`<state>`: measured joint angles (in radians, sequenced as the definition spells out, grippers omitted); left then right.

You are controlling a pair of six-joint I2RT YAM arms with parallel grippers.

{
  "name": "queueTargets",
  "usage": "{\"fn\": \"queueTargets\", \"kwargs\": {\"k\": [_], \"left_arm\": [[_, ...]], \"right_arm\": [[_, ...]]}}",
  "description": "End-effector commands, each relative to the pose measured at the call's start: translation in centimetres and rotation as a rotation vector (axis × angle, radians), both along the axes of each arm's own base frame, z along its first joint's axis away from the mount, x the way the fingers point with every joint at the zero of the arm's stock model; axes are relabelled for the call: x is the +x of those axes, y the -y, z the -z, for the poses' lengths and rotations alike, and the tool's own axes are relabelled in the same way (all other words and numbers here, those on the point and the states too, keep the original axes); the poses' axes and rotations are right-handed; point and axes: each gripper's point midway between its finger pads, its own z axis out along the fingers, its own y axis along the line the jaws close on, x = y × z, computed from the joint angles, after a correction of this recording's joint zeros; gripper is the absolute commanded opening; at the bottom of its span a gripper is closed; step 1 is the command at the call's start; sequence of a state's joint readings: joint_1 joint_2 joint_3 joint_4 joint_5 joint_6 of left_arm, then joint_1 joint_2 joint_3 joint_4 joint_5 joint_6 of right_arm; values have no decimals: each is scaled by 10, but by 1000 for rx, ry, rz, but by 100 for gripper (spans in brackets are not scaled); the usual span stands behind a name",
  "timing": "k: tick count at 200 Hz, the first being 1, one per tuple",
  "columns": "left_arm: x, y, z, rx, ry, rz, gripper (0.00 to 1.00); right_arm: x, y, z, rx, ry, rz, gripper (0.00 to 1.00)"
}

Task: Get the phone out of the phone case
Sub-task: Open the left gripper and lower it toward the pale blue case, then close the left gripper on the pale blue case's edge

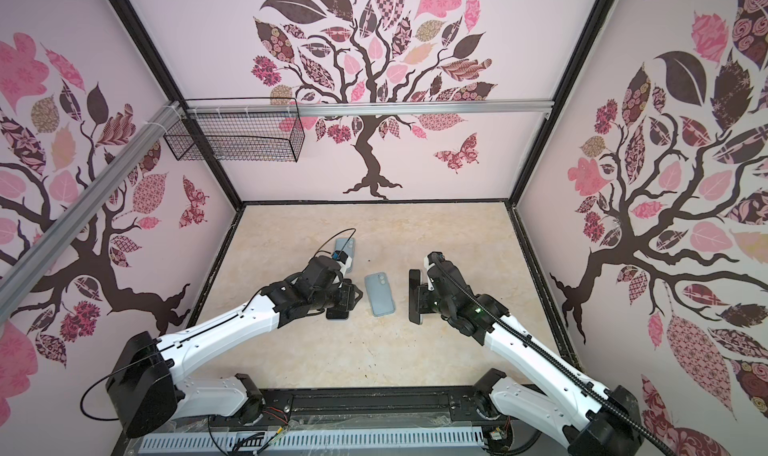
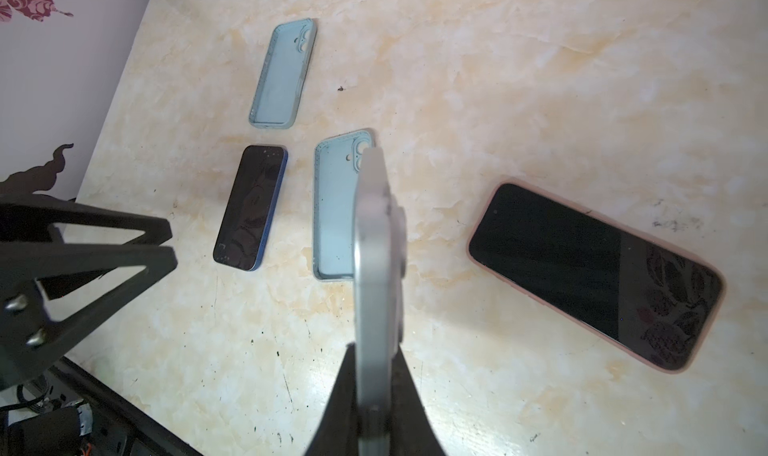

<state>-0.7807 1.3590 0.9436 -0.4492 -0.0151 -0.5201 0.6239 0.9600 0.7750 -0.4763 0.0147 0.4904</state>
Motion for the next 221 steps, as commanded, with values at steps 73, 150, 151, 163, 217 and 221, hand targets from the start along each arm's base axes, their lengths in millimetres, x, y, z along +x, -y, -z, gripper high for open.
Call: {"fn": "queueTargets", "kwargs": {"k": [73, 150, 151, 163, 217, 221], "left_arm": [[27, 28, 48, 172, -112, -256, 40], [52, 37, 78, 186, -179, -333, 32], [52, 37, 78, 188, -180, -333, 32], [55, 35, 82, 205, -188, -340, 31], [61, 24, 97, 231, -225, -362, 27], [61, 24, 98, 234, -226, -361, 27]], "right_arm": [[15, -6, -3, -52, -148, -2, 0], [9, -11, -1, -6, -98, -56, 0], [8, -11, -1, -8, -99, -58, 0], [8, -10, 1, -14, -102, -62, 0], [4, -12, 14, -17, -133, -76, 0], [4, -12, 15, -17, -135, -77, 0]]}}
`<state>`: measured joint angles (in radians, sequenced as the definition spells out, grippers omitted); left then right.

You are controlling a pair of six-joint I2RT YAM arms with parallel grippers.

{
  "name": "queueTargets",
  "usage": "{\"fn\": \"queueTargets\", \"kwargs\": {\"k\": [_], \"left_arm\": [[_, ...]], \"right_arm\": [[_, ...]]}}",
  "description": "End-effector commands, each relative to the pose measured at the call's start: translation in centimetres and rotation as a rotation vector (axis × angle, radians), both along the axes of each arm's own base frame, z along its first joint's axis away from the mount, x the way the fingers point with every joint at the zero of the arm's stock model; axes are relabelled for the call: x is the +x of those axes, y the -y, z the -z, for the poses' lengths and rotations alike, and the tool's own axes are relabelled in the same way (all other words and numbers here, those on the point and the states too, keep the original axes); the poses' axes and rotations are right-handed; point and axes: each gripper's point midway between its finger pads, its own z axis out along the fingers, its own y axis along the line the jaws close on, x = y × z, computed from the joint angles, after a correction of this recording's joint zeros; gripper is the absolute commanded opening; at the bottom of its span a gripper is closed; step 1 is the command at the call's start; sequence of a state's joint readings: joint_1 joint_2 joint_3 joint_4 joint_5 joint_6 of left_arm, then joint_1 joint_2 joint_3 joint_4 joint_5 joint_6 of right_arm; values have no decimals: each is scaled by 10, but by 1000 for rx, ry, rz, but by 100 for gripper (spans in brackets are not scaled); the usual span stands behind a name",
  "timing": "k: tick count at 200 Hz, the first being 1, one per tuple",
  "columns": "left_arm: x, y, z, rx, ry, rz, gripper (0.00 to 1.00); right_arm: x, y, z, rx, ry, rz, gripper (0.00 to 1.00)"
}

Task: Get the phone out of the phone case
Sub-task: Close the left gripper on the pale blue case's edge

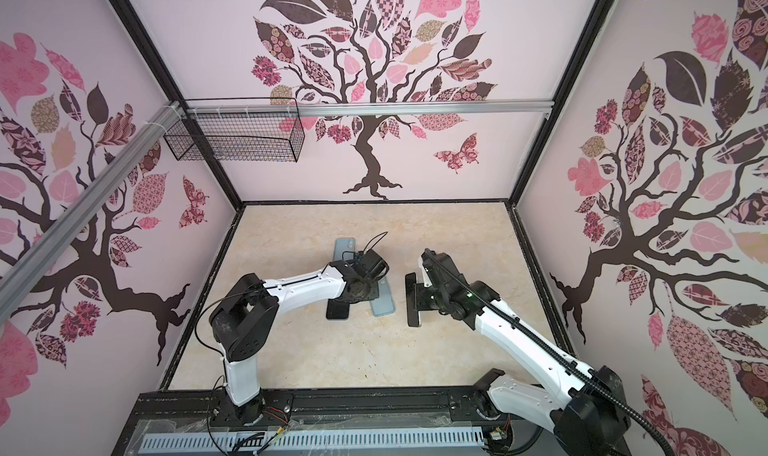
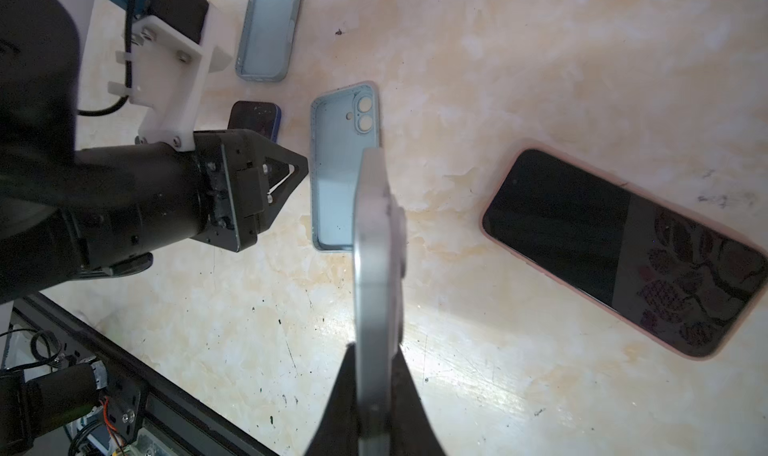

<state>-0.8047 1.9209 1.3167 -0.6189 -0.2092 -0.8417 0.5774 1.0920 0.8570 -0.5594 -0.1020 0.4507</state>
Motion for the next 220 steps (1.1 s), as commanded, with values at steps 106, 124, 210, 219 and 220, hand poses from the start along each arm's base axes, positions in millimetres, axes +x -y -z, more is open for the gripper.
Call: {"fn": "queueTargets", "kwargs": {"k": [106, 124, 210, 219, 220], "left_arm": [[3, 9, 22, -21, -47, -1, 23], [3, 8, 24, -18, -49, -1, 23], [3, 2, 25, 20, -45, 1, 11], [4, 1, 20, 32, -35, 7, 11], [4, 0, 20, 35, -34, 7, 10]], "right_arm": [[-1, -6, 17, 3, -43, -21, 0], [-2, -6, 18, 3, -45, -24, 0], [-1, 1, 31, -43, -79, 7, 0], [-1, 0, 32, -44, -83, 6, 0], [-1, 0, 32, -42, -83, 5, 0]]}}
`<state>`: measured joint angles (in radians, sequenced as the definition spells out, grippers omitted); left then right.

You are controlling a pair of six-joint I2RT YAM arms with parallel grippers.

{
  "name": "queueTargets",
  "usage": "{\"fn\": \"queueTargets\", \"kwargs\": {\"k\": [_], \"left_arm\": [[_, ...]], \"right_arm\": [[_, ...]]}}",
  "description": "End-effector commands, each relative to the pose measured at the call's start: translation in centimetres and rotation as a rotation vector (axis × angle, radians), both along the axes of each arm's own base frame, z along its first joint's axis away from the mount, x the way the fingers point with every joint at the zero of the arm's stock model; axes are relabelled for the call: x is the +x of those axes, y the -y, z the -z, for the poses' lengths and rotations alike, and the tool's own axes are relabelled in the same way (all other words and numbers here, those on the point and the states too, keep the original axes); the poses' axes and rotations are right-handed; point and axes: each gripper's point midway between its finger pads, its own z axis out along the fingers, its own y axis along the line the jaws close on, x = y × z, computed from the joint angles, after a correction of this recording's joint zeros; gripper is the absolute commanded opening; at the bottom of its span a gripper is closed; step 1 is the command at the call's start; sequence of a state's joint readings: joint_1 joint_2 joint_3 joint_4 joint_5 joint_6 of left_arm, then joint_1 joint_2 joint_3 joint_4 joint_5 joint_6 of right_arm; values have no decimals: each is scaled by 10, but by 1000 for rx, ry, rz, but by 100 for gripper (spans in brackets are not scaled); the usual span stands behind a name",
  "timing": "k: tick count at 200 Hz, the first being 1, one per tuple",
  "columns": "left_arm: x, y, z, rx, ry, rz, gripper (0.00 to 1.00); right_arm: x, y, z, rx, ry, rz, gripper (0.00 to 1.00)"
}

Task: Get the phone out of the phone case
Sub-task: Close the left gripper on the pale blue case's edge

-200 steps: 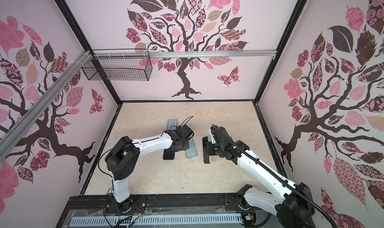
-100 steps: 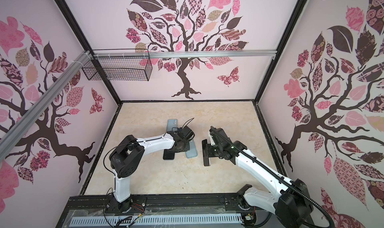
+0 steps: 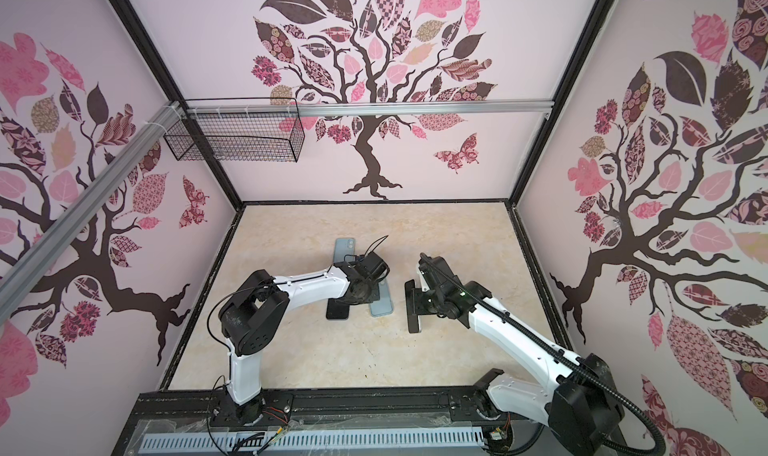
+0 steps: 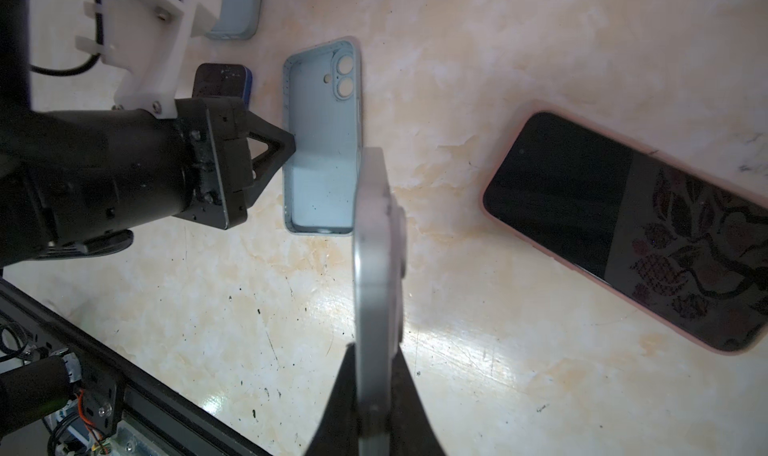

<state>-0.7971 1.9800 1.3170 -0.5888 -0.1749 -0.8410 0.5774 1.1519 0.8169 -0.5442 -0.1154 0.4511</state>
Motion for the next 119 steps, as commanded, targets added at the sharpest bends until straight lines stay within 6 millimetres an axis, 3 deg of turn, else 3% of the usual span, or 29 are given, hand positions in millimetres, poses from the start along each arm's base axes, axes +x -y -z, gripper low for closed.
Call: {"fn": "queueTargets", "kwargs": {"k": [1, 32, 89, 119], "left_arm": [[5, -4, -4, 39, 11, 4, 10], [10, -15, -25, 96, 61, 25, 3], [12, -35, -53, 173, 95, 58, 0], [8, -46, -78, 220, 108, 99, 0]], "right_arm": [[4, 0, 2, -6, -7, 13, 0], [9, -4, -2, 5, -12, 0, 0], [18, -12, -1, 108, -66, -9, 0], [22, -30, 1, 251, -94, -76, 0]]}}
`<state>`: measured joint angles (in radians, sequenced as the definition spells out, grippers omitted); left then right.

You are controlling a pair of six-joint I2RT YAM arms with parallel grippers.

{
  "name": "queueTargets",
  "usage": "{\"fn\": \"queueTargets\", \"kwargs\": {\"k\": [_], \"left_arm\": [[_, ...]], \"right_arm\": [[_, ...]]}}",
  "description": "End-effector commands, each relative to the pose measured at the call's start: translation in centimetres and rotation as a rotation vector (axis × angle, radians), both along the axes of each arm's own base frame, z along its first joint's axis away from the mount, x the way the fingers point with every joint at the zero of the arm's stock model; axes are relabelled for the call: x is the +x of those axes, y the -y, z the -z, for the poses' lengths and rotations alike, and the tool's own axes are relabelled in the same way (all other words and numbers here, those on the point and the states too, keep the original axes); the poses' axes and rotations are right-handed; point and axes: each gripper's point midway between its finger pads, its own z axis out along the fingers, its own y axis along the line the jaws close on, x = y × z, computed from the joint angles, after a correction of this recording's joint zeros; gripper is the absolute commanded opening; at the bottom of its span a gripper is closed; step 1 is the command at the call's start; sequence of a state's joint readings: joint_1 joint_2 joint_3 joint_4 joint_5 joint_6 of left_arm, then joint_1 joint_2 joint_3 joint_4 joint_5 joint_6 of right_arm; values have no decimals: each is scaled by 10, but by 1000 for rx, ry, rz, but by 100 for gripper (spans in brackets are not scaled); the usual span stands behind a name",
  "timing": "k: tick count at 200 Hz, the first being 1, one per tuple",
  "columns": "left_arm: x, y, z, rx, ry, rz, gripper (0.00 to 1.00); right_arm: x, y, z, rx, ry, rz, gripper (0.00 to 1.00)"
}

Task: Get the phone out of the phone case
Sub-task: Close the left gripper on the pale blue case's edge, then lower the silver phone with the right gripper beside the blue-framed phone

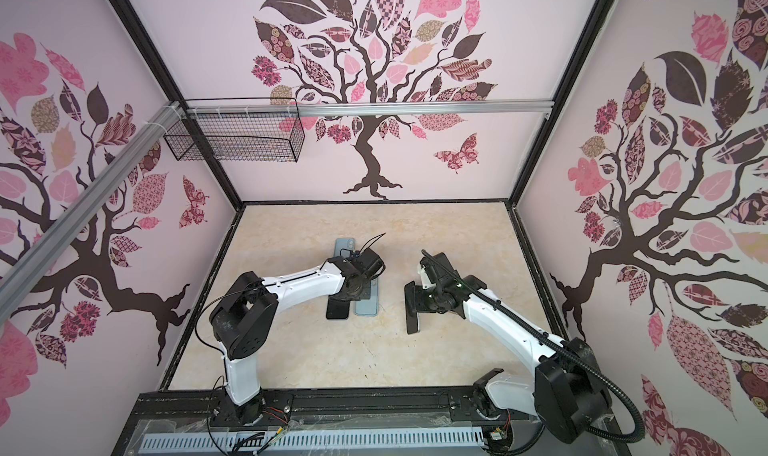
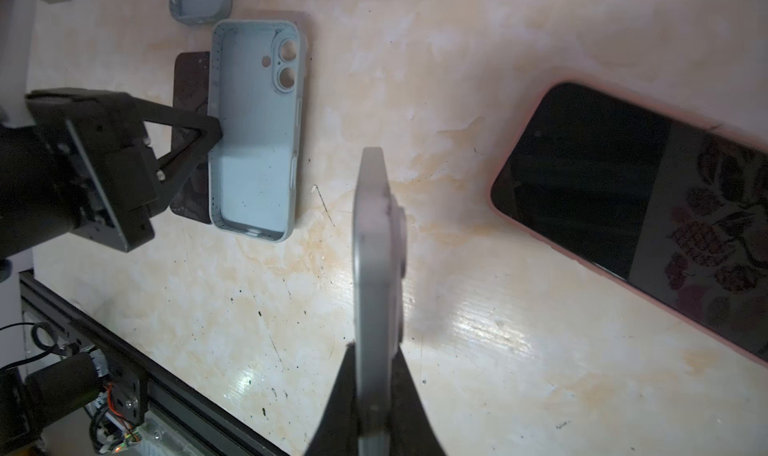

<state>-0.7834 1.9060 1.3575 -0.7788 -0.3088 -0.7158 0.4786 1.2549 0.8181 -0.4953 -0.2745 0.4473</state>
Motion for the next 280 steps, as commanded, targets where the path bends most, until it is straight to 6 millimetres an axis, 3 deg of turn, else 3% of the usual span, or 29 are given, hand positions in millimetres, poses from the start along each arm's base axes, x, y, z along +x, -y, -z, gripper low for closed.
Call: {"fn": "queueTargets", "kwargs": {"k": [1, 24, 56, 98, 149, 218, 280], "left_arm": [[7, -7, -45, 32, 65, 40, 0], [3, -16, -53, 82, 49, 45, 0], [1, -21, -48, 122, 16, 37, 0], [3, -26, -39, 190, -17, 16, 0], [7, -32, -38, 257, -9, 5, 0], [9, -41, -33, 373, -16, 10, 0], [7, -36, -22, 403, -41, 25, 0]], "right_arm": [[11, -28, -17, 172, 19, -75, 0], [17, -48, -17, 271, -17, -109, 0], [32, -64, -14, 361, -42, -91, 0], [49, -68, -1, 437, -102, -71, 0], [56, -78, 15, 480, -151, -84, 0], [61, -98, 21, 573, -194, -95, 0], [65, -106, 33, 573, -210, -83, 0]]}}
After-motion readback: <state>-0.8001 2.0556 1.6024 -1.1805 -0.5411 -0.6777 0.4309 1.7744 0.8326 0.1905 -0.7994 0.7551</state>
